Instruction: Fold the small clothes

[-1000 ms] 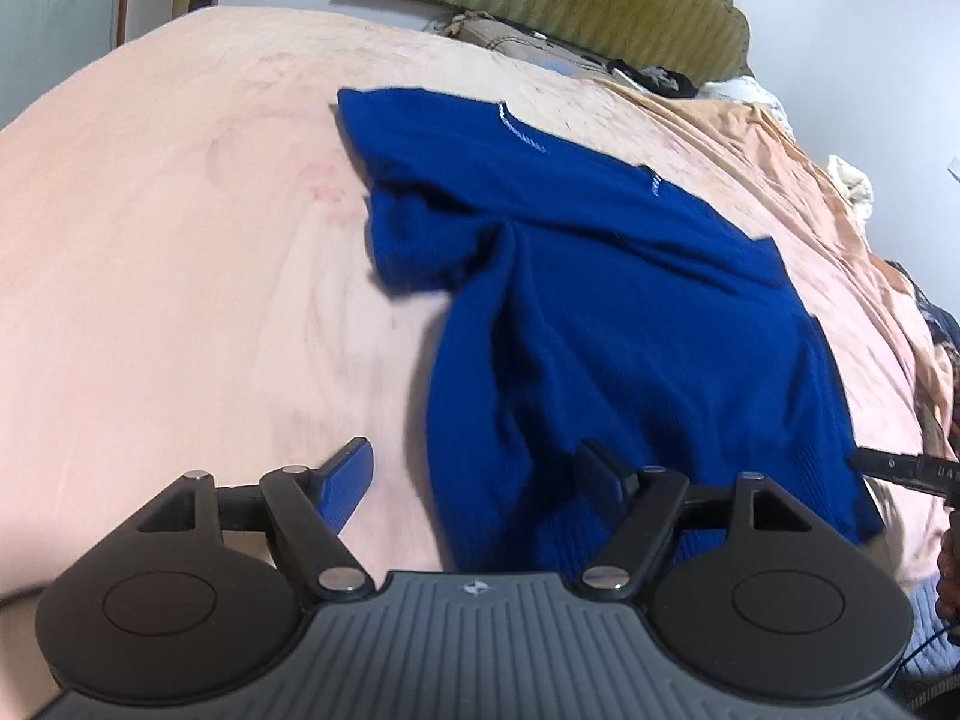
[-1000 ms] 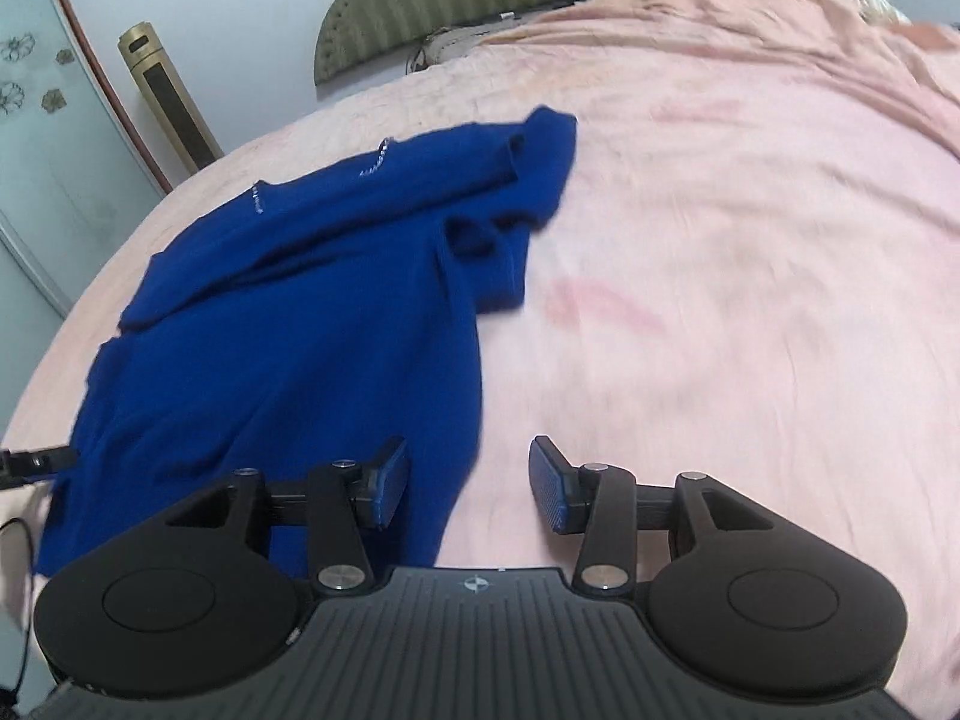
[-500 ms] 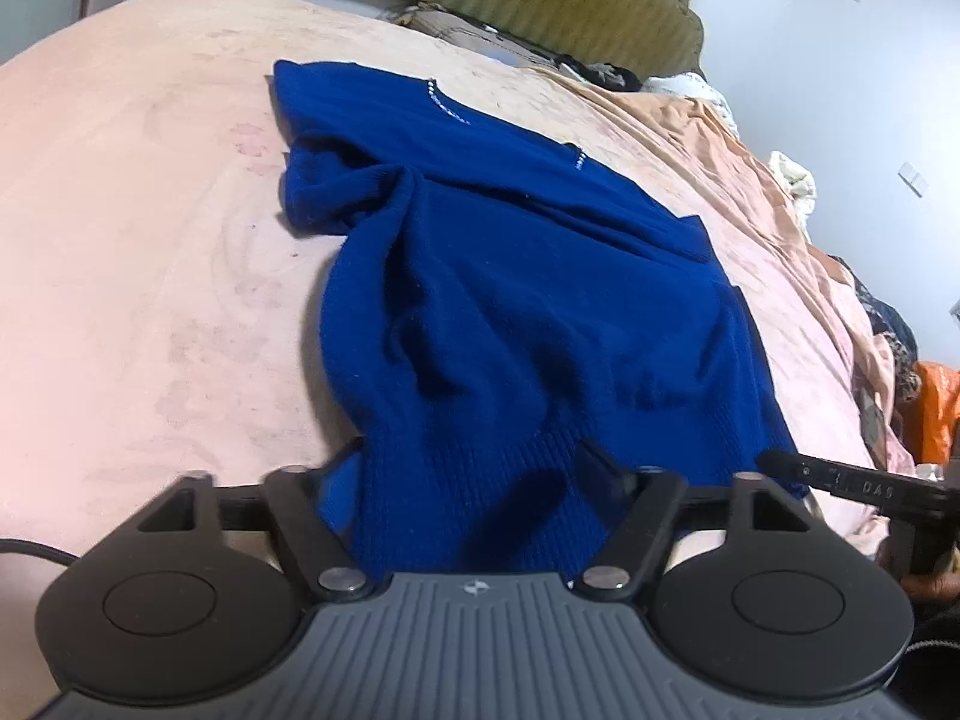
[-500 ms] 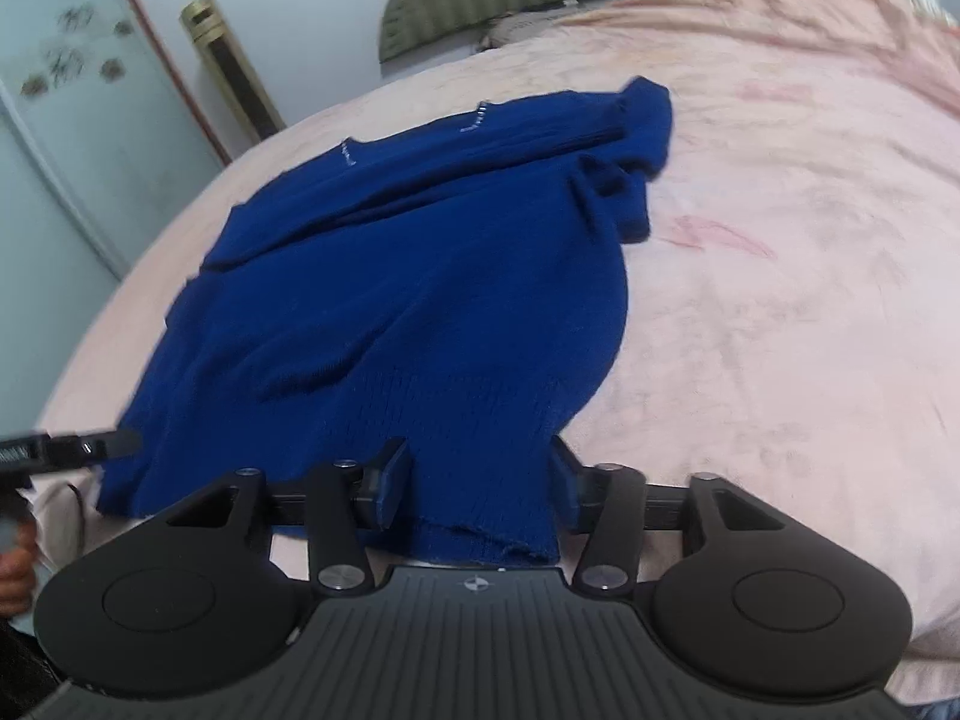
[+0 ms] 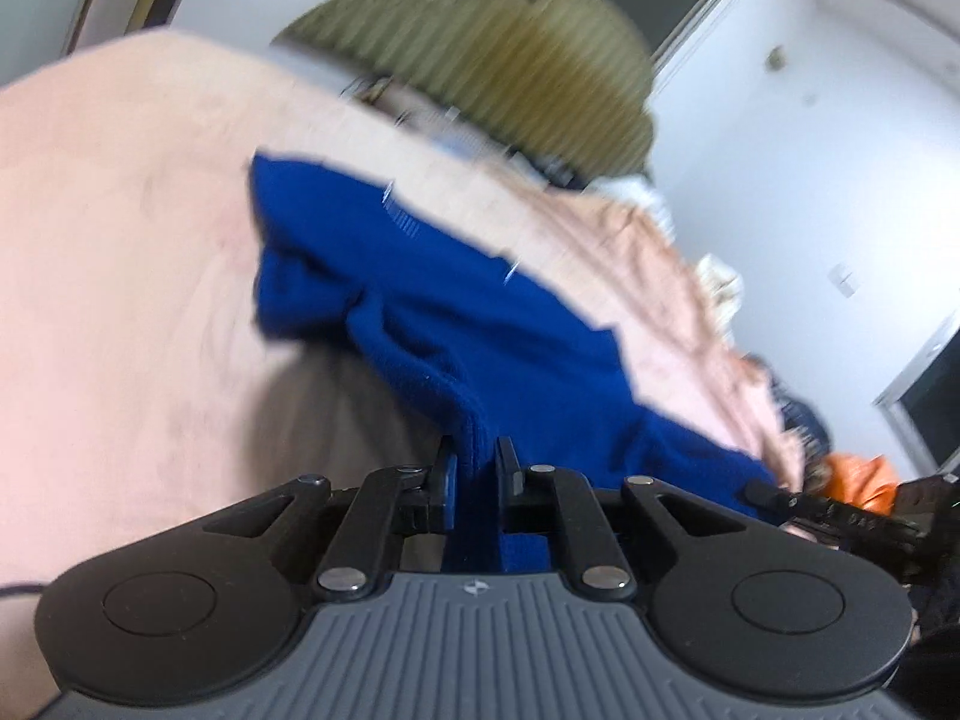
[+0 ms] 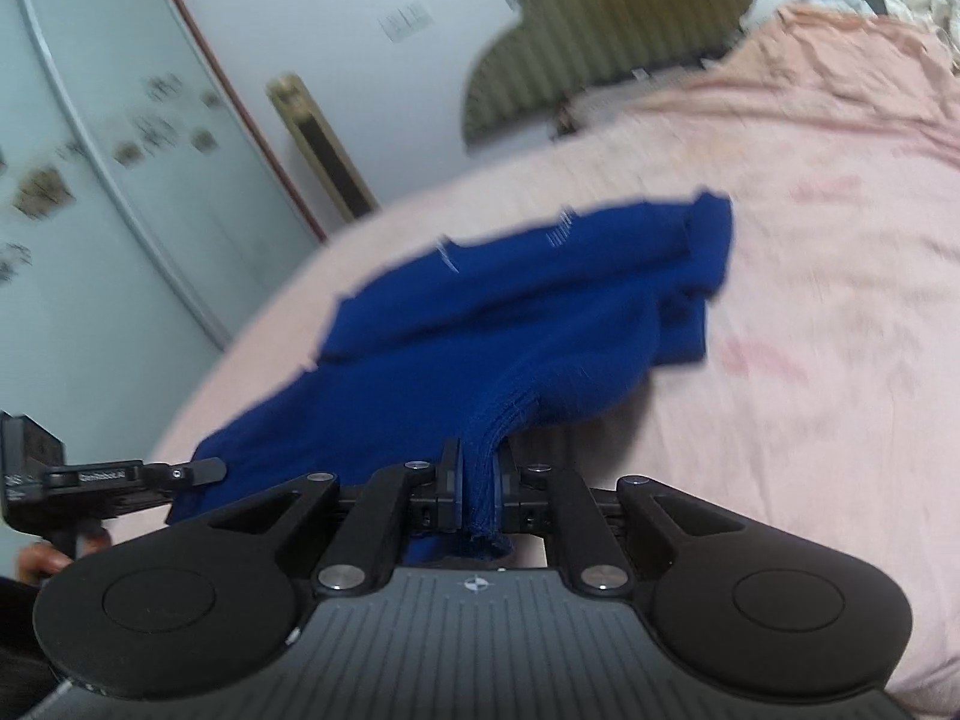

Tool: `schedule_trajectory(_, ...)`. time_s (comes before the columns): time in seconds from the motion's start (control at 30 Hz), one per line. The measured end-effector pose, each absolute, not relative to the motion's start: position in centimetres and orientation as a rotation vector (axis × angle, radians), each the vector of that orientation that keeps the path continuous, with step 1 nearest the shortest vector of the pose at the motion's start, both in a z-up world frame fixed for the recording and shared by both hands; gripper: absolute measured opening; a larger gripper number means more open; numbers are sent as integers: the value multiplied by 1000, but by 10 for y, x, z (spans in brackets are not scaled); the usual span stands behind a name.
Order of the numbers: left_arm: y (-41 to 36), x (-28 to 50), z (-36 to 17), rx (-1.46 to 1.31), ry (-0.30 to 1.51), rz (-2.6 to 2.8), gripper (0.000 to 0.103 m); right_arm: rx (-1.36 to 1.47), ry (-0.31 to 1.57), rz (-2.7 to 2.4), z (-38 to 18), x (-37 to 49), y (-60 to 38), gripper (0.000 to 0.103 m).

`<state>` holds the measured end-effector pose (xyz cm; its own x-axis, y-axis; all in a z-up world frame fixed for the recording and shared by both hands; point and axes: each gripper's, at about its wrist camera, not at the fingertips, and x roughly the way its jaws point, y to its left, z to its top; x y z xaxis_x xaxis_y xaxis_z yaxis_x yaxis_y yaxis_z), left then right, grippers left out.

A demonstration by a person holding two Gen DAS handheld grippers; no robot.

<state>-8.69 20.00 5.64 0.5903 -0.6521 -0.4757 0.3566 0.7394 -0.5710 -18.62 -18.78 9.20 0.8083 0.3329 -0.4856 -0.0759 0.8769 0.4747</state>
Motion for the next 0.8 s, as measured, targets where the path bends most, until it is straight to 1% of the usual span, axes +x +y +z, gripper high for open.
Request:
schedule_trajectory(0.17, 220, -103, 85, -466, 632, -676, 10, 462, 529, 262, 120, -208, -197, 12)
schedule_trajectory(0.3, 208, -99, 84, -354, 641, -602, 10, 451, 546, 234, 116, -208, -200, 12)
schedule_trajectory(0.43, 187, -85, 82, -301, 648, -594, 10, 441, 573, 180, 105, -191, -194, 12)
schedule_trajectory(0.53, 165, -76, 91, -216, 612, -567, 10, 406, 538, 166, 109, -178, -184, 12)
schedule_trajectory(0.67, 147, -59, 107, -185, 562, -499, 10, 395, 471, 129, 116, -155, -180, 12)
schedule_trajectory(0.8, 140, -34, 118, -210, 584, -449, 10, 417, 429, 87, 118, -134, -187, 12)
